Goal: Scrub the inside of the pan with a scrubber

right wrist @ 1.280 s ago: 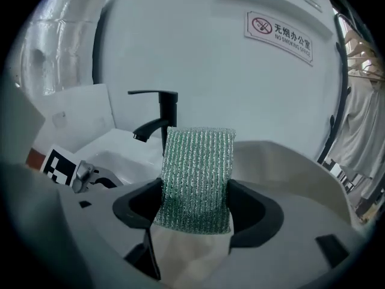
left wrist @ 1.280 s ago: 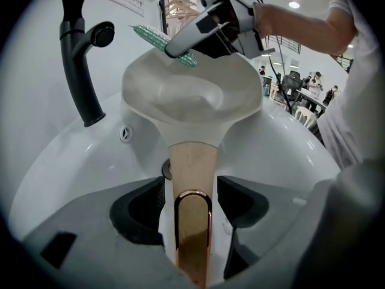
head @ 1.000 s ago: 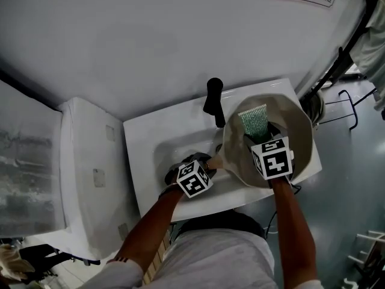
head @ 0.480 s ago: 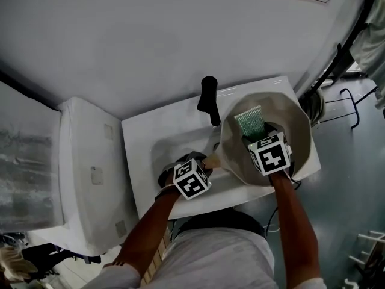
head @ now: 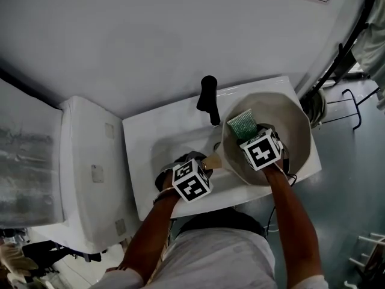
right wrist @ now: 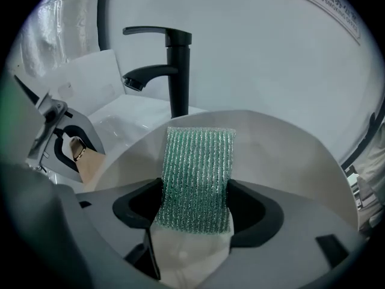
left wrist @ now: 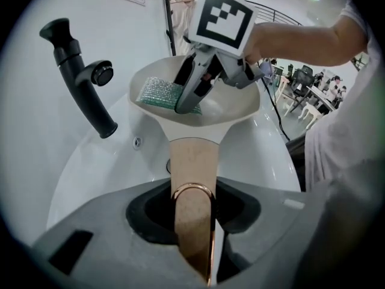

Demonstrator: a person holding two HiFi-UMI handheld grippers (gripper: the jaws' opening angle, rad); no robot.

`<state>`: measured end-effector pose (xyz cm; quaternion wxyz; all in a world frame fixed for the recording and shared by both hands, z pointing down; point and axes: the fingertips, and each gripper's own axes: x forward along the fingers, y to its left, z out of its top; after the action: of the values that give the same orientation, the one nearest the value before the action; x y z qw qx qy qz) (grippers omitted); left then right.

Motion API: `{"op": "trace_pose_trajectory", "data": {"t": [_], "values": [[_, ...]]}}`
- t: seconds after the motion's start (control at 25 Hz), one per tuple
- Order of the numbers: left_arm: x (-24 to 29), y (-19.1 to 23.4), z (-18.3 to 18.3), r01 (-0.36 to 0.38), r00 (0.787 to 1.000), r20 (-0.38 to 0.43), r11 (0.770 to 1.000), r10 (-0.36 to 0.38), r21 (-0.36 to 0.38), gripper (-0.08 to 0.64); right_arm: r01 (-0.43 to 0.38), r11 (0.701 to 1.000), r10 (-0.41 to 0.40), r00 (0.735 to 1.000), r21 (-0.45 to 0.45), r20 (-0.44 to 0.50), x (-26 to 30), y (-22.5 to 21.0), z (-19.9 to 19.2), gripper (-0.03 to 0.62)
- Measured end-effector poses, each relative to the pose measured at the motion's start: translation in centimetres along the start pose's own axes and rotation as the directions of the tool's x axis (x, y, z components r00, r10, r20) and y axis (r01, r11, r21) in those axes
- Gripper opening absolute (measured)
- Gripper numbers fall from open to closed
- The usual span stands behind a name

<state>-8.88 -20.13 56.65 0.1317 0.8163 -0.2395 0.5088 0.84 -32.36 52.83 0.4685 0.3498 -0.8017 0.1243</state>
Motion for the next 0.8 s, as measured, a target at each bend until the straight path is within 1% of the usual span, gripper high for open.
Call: {"op": "trace_pose_trajectory", "data": {"t": [0.12, 0.28, 0.52, 0.8], "values": [[-0.4, 0.0, 0.2, -0.002, 1.000, -0.020, 1.000, 0.002, 0.000, 0.152, -0.013, 1.000, 0.013, 1.000, -0.003, -0.004, 0.9, -0.1, -0.1, 0.342], [-0.7, 0.0, 0.5, -0.004, 0.999, -0.032, 1.000, 0.004, 0.002, 0.152, 0.004, 1.000, -0.004, 1.000, -0.006, -0.024, 1.6, -1.2, -0.7, 0.342], [-0.9, 0.0, 0.5, 0.003, 0.999, -0.047, 1.000, -0.003, 0.010, 0.152, 0.067, 0.998, -0.066, 0.995, 0.018, -0.073, 1.6, -4.4, -2.3, 0.342], [-0.7, -0.1, 0.2, 0.014, 0.998, -0.061, 1.000, -0.014, 0.011, 0.152, 0.133, 0.990, -0.128, 0.988, 0.049, -0.089, 0.1, -7.9, -3.8, 0.342]]}}
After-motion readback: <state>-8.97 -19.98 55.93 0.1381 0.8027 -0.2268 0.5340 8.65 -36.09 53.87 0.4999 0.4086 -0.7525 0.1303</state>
